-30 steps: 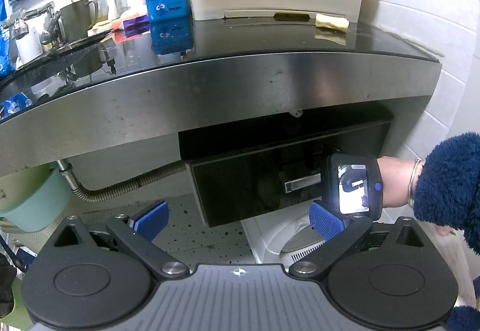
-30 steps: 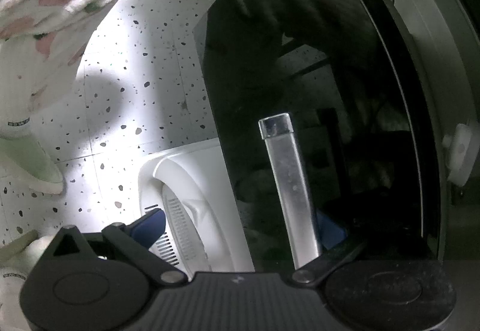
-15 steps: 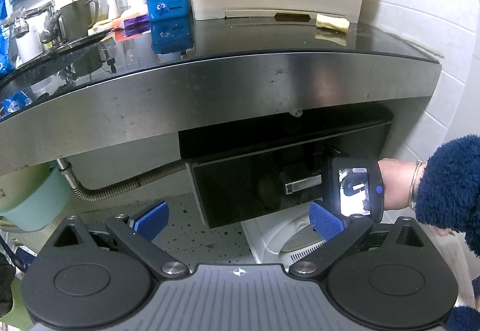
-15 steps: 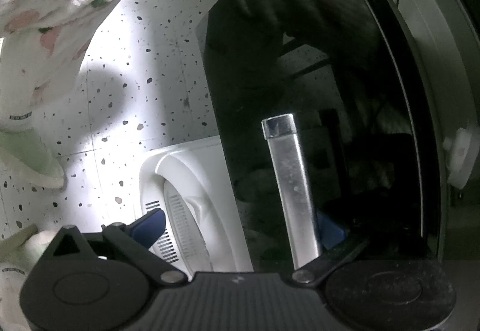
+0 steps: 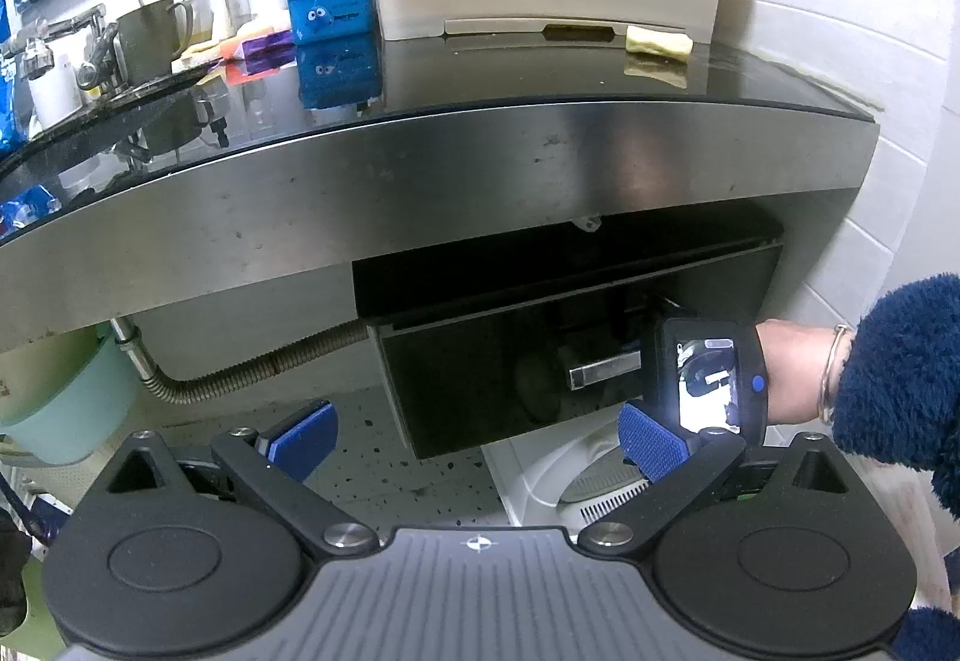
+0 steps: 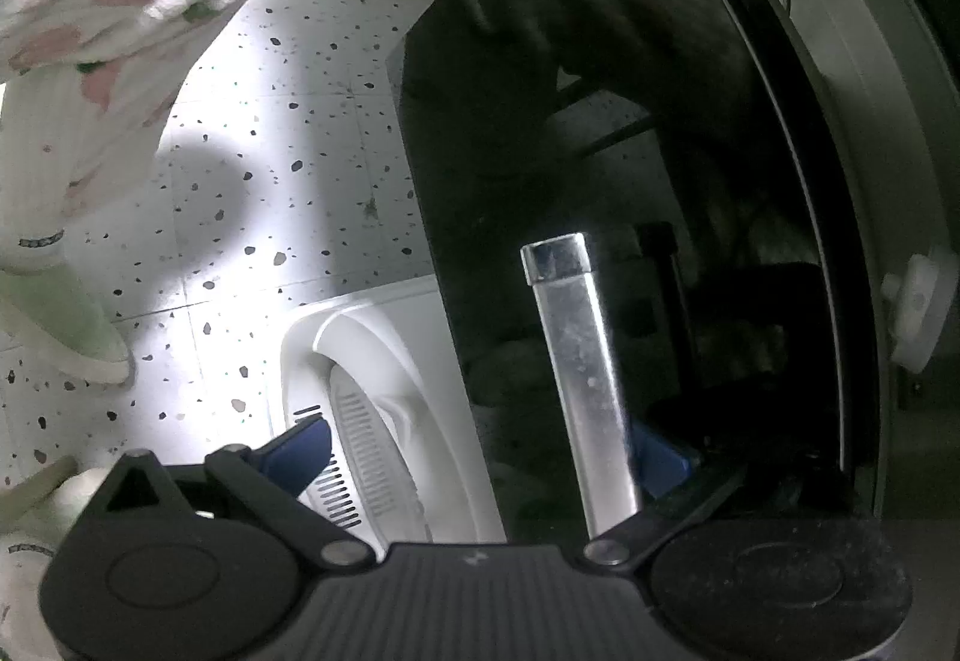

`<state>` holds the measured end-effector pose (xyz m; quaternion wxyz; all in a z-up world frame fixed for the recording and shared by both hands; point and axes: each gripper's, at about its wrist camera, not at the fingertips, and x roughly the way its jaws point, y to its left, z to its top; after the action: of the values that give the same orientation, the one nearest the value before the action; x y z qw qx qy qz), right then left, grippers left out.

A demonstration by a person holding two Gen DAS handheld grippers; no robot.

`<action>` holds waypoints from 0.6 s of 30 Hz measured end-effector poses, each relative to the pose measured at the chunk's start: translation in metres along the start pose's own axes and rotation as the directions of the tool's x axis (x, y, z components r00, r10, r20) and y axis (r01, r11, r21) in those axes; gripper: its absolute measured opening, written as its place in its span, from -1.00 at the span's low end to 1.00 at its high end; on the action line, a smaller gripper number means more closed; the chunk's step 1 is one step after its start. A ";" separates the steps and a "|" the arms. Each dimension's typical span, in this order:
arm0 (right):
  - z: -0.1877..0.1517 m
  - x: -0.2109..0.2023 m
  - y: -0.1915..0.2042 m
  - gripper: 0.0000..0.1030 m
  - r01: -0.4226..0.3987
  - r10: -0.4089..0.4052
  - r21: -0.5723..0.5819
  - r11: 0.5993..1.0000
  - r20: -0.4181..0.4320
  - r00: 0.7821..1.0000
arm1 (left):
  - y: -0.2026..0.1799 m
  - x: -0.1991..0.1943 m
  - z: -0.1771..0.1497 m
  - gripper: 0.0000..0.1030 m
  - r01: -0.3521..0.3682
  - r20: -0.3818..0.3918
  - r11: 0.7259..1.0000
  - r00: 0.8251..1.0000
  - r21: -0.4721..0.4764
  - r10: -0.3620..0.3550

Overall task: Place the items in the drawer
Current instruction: 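Hook the right tool fingers behind the silver drawer handle, then pull the black drawer open with the right tool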

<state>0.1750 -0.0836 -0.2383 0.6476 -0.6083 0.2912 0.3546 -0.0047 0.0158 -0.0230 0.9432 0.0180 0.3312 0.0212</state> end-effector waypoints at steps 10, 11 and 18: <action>0.002 0.000 0.001 1.00 0.002 -0.002 0.003 1.000 0.001 1.000 | 0.000 -0.001 0.000 0.97 0.003 0.000 1.000 1.000 -0.007 -0.003; 0.002 -0.001 0.001 1.00 0.000 0.000 0.005 1.000 0.001 1.000 | 0.000 -0.001 0.000 0.97 0.004 0.000 1.000 1.000 -0.007 -0.004; 0.002 -0.002 0.006 1.00 0.008 -0.008 -0.002 1.000 0.005 1.000 | 0.001 -0.001 0.001 0.96 0.005 0.000 1.000 1.000 -0.011 -0.005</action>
<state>0.1695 -0.0820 -0.2401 0.6491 -0.6093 0.2866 0.3540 -0.0048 0.0169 -0.0219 0.9434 0.0118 0.3309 0.0209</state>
